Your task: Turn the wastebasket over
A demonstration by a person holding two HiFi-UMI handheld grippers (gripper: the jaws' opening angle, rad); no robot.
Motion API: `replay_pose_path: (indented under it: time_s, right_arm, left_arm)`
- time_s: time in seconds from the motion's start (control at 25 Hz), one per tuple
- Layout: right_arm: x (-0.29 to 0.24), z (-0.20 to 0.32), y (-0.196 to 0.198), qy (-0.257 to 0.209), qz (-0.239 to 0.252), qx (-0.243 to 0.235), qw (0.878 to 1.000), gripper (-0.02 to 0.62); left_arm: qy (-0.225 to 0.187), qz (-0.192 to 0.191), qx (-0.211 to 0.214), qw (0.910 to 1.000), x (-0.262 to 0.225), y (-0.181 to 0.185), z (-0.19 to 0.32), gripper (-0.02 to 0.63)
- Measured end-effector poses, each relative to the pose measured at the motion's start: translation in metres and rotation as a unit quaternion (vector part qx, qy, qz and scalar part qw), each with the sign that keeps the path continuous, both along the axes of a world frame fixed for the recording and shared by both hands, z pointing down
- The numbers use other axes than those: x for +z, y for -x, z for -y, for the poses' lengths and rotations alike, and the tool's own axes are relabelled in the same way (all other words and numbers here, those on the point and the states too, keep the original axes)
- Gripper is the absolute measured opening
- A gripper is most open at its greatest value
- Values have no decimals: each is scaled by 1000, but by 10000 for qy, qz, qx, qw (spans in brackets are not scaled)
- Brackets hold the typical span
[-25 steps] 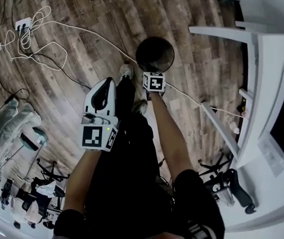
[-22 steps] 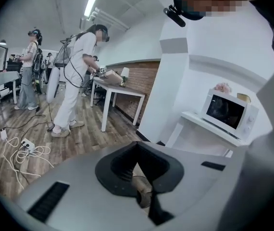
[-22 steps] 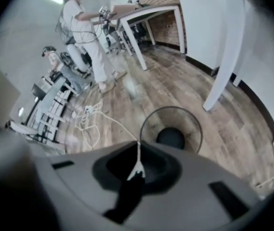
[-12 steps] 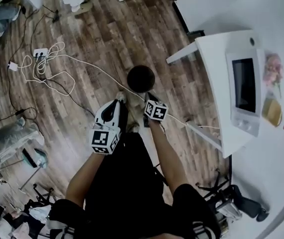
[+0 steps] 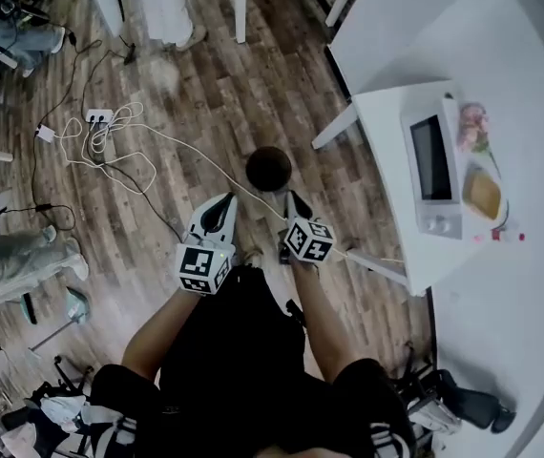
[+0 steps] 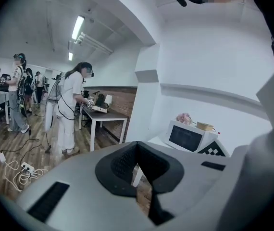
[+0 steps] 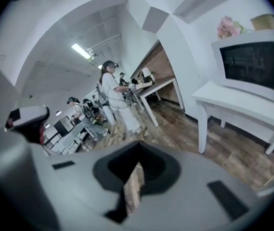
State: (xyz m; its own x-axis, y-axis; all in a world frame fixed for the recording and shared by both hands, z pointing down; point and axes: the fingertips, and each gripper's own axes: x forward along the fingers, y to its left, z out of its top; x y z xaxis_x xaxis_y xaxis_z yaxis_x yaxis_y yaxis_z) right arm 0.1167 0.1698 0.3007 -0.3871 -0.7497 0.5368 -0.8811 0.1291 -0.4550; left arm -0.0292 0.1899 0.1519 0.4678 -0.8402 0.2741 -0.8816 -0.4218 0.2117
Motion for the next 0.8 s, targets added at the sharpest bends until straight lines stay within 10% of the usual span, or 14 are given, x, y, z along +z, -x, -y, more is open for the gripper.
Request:
replay_pose_path:
  time_s: [0.8]
  right_arm:
    - [-179,-67,69,-1575,-94,-23,9875,32]
  left_arm:
    - [-802,283,-111,9963,-78,75,-11,34]
